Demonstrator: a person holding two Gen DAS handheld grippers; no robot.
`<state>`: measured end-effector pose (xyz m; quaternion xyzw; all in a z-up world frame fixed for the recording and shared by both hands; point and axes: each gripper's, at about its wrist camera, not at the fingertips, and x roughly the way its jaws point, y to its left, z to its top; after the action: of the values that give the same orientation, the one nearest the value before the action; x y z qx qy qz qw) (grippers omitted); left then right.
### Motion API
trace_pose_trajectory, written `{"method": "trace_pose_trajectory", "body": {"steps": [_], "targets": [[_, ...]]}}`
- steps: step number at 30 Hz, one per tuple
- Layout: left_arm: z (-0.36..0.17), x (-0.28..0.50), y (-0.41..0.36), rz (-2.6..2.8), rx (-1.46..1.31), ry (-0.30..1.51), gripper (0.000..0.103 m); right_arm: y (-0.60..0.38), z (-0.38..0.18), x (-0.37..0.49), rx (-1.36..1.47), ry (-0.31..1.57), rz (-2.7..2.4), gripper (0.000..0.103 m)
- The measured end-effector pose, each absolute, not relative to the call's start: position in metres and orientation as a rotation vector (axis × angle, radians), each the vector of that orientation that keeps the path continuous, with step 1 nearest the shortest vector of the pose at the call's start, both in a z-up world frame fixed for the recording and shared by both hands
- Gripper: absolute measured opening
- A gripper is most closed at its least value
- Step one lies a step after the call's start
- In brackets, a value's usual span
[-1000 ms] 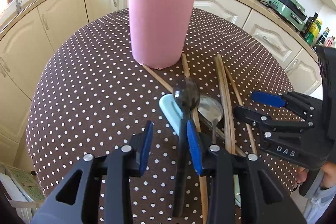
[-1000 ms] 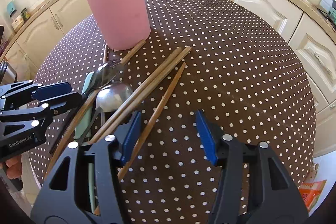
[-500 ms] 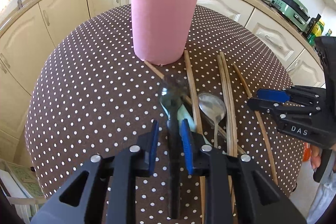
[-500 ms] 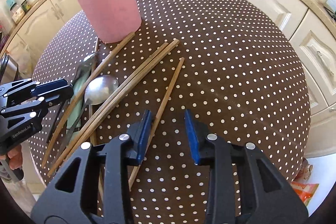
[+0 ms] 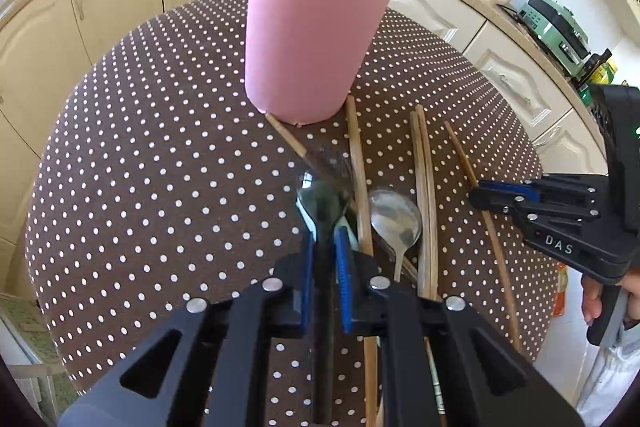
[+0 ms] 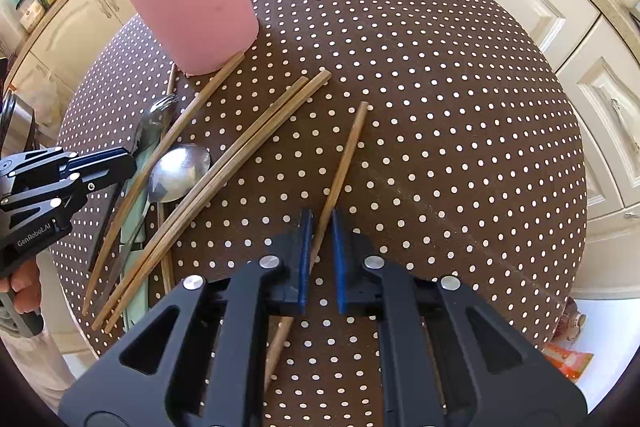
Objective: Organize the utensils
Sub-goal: 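Grasp a wooden chopstick with the right gripper while the left lifts the spoon, then carry the spoon and chopstick over the pink cup and open both grippers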
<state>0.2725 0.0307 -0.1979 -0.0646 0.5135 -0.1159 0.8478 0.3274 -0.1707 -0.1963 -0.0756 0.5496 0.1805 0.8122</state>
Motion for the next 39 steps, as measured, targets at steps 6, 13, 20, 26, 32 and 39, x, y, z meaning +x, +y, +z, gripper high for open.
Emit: {"method": "trace_pose_trajectory", "body": {"steps": [6,13,20,26,32,39], "targets": [[-0.193,0.263,0.028,-0.224,-0.151,1.028,0.011,-0.187,-0.199,0.31,-0.112,1.134,0.388,0.005],[-0.161,0.242,0.029,-0.224,-0.134,0.864,0.011,-0.206,-0.188,0.296,-0.046,1.061,0.394,0.005],[-0.124,0.225,0.024,-0.27,-0.147,0.662,0.011,-0.225,-0.144,0.273,0.068,0.885,0.44,0.005],[-0.096,0.229,0.02,-0.273,-0.181,0.496,0.011,-0.221,-0.084,0.263,0.13,0.668,0.492,0.005],[-0.068,0.243,0.009,-0.264,-0.19,0.341,0.011,-0.188,-0.043,0.271,0.175,0.446,0.549,0.005],[-0.047,0.263,0.02,-0.219,-0.245,0.158,0.011,-0.153,-0.021,0.295,0.214,0.229,0.583,0.005]]}}
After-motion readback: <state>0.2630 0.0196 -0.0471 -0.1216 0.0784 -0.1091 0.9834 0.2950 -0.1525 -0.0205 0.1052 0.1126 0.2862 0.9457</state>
